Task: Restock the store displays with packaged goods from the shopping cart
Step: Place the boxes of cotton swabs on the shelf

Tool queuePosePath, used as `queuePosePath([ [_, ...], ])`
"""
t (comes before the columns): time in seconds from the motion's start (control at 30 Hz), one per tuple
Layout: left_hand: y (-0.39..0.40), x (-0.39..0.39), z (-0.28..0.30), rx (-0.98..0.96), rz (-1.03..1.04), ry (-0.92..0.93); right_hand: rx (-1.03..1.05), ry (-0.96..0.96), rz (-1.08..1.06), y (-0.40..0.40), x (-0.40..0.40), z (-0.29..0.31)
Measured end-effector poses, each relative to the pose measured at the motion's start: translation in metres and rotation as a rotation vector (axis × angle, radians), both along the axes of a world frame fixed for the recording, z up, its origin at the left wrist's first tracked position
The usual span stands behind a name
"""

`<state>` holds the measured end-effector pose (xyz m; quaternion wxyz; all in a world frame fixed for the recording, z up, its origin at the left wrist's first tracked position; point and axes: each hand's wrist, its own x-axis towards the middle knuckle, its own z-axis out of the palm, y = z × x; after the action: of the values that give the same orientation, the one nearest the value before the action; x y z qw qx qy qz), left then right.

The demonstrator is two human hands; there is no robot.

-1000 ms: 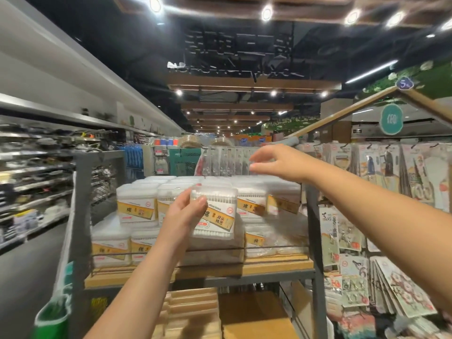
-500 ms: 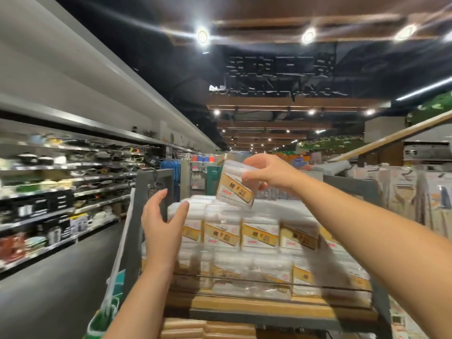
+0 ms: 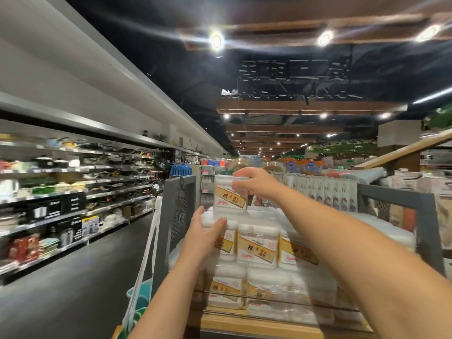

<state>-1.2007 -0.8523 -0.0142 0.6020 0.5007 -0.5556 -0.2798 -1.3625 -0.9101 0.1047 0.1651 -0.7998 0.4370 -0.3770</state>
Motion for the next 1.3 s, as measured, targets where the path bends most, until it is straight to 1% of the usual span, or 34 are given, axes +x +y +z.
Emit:
queuePosePath([
  [0.17, -0.004, 0.004, -0.002, -0.006, -0.044, 0.007, 0.043, -0.013, -0.014, -0.007, 0.011, -0.011],
  [0.3, -0.004, 0.004, -0.002, -0.032, -0.081, 0.014, 0.04, -0.019, -0.058, -0.009, 0.017, -0.013],
  [0.43, 0.005, 0.003, -0.001, -0.025, -0.095, 0.037, 0.063, -0.087, -0.091, 0.008, 0.009, -0.019],
  [0.5, 0.013, 0.0, -0.001, -0.067, -0.053, 0.04, 0.056, -0.1, -0.137, 0.024, -0.005, -0.022],
  [0.63, 0.041, -0.019, -0.003, -0.229, 0.119, -0.073, 0.021, -0.087, -0.19, 0.069, -0.05, -0.027],
  [0.7, 0.06, -0.043, -0.003, -0.297, 0.127, -0.064, -0.005, -0.116, -0.214, 0.099, -0.08, -0.029],
  [0.8, 0.096, -0.103, -0.003, -0.347, -0.008, -0.028, -0.017, -0.157, -0.287, 0.147, -0.137, -0.041],
  [0.93, 0.153, -0.226, -0.022, -0.293, -0.303, 0.02, 0.03, -0.244, -0.434, 0.238, -0.248, -0.084],
  [1.03, 0.201, -0.325, -0.054, -0.144, -0.519, 0.049, 0.175, -0.34, -0.614, 0.323, -0.345, -0.136],
  [1.1, 0.244, -0.397, -0.084, -0.018, -0.699, 0.023, 0.294, -0.339, -0.736, 0.39, -0.416, -0.177],
  [1.17, 0.285, -0.462, -0.116, 0.075, -0.877, -0.013, 0.398, -0.386, -0.854, 0.454, -0.476, -0.215],
  [1.23, 0.323, -0.518, -0.15, 0.152, -1.034, -0.078, 0.477, -0.446, -0.982, 0.514, -0.52, -0.247],
  [1.3, 0.351, -0.561, -0.179, 0.221, -1.156, -0.146, 0.55, -0.458, -1.066, 0.559, -0.551, -0.276],
])
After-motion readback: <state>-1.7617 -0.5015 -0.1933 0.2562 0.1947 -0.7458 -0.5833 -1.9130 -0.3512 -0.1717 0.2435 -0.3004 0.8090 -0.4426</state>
